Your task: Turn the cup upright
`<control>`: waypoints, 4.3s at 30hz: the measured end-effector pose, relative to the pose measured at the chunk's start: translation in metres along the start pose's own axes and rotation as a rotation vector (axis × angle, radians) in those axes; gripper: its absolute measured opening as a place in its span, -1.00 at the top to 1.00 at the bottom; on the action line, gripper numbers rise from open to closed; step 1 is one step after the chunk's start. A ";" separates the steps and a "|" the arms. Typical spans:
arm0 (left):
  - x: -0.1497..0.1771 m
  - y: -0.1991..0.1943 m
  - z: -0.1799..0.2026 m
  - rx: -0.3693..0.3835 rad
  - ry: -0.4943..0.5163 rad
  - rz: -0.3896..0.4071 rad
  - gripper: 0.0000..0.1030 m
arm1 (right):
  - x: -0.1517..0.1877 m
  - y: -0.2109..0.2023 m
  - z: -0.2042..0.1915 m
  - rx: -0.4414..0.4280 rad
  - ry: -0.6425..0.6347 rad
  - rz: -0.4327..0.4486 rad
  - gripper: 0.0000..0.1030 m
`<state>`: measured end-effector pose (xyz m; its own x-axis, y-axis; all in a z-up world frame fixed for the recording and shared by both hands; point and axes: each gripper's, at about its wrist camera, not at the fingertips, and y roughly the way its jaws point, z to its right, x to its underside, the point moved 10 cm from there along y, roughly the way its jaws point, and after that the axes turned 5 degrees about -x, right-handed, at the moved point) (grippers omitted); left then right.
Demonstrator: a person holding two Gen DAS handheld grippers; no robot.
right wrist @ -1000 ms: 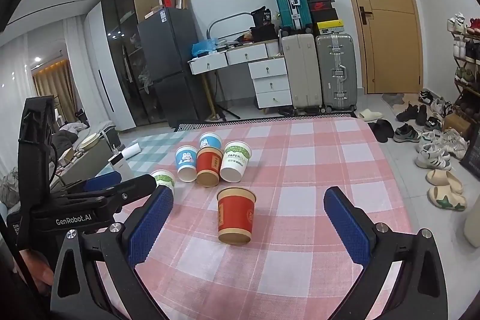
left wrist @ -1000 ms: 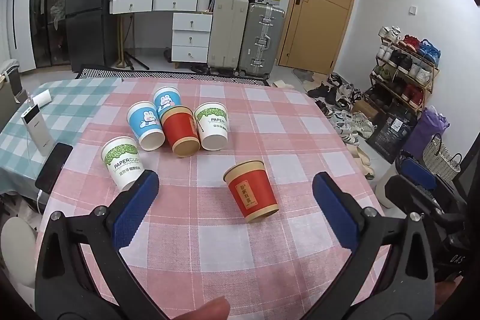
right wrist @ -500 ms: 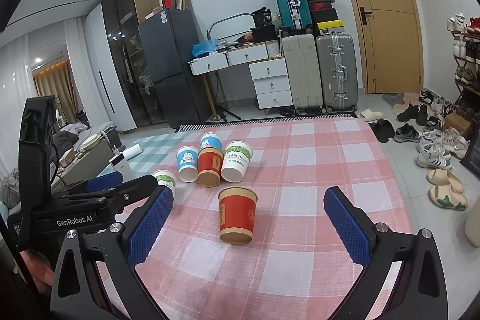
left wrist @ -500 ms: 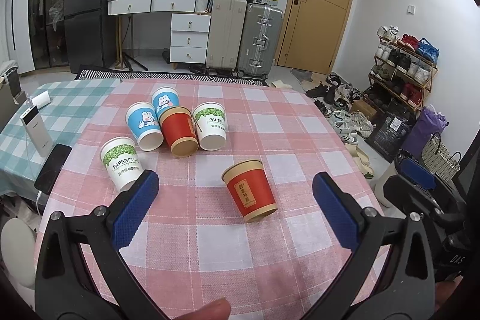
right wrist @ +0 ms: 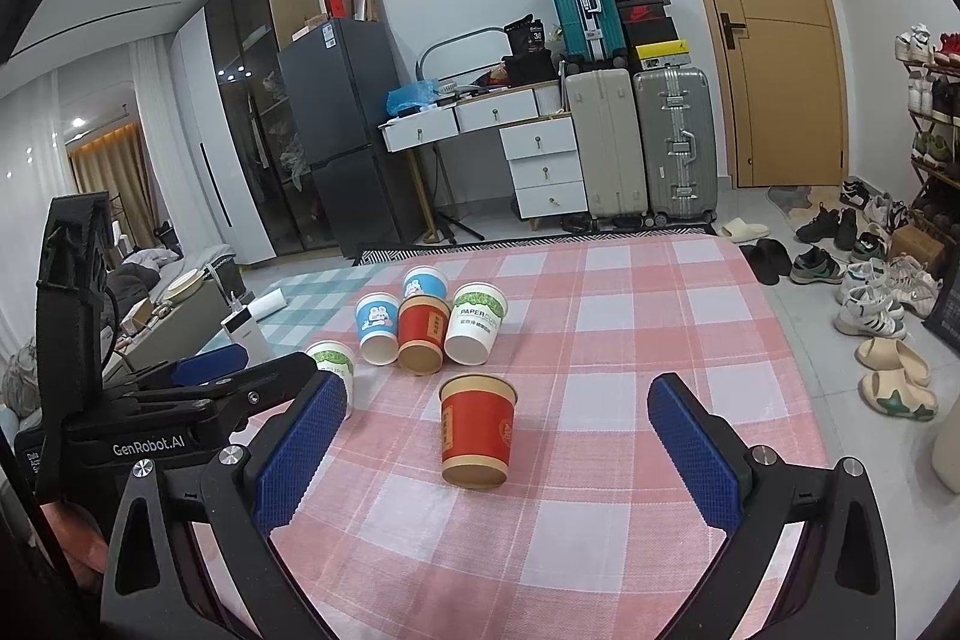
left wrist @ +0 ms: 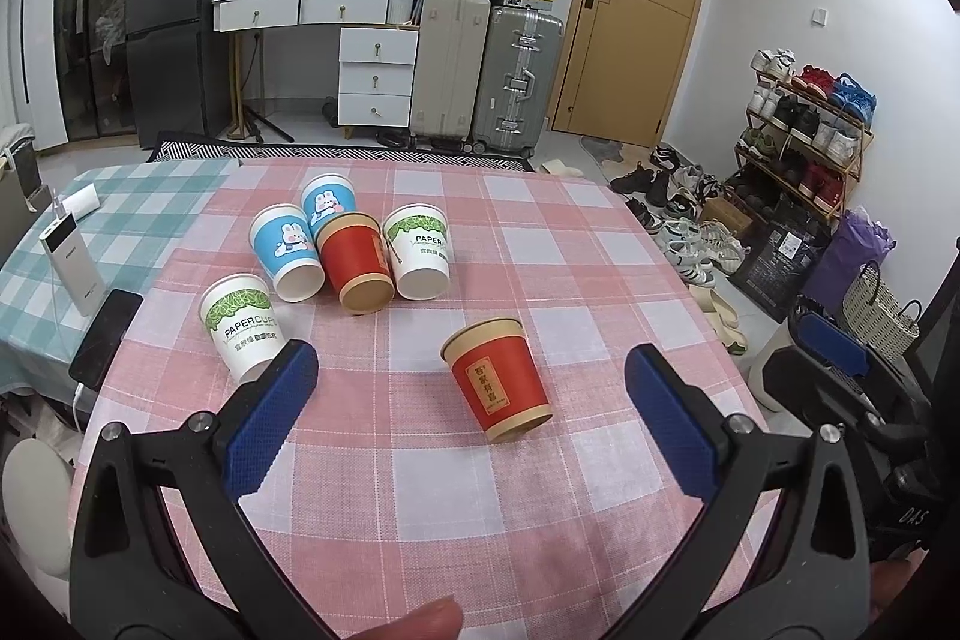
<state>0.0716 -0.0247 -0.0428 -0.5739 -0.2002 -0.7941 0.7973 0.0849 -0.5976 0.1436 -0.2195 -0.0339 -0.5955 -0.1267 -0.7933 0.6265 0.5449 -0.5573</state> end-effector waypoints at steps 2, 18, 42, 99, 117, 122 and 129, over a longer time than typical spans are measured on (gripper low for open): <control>0.000 0.000 -0.001 -0.001 -0.002 0.000 -0.99 | 0.000 0.000 0.001 -0.001 0.000 0.001 -0.99; 0.000 -0.001 0.002 -0.001 -0.001 -0.002 -0.99 | 0.001 0.000 0.003 0.000 0.000 0.000 -0.99; 0.011 0.022 0.009 0.030 0.023 -0.066 -0.99 | 0.007 0.005 0.020 0.004 0.040 -0.004 -0.99; -0.033 -0.026 0.017 0.189 0.096 -0.110 -0.09 | 0.038 0.012 0.008 -0.124 0.167 -0.050 -0.99; 0.103 -0.114 -0.124 0.087 -0.111 -0.169 -0.10 | 0.075 -0.029 -0.105 -0.151 0.020 -0.125 -0.99; 0.141 -0.083 -0.128 0.090 -0.109 -0.225 -0.10 | 0.087 -0.025 -0.111 -0.132 -0.021 -0.155 -0.99; 0.174 -0.042 -0.117 0.091 -0.088 -0.309 -0.10 | 0.111 -0.004 -0.111 -0.110 -0.033 -0.223 -0.99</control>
<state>-0.0835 0.0509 -0.1682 -0.7762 -0.2862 -0.5617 0.6036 -0.0800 -0.7933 0.0196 -0.1439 -0.0925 -0.6948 -0.2802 -0.6624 0.4219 0.5871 -0.6909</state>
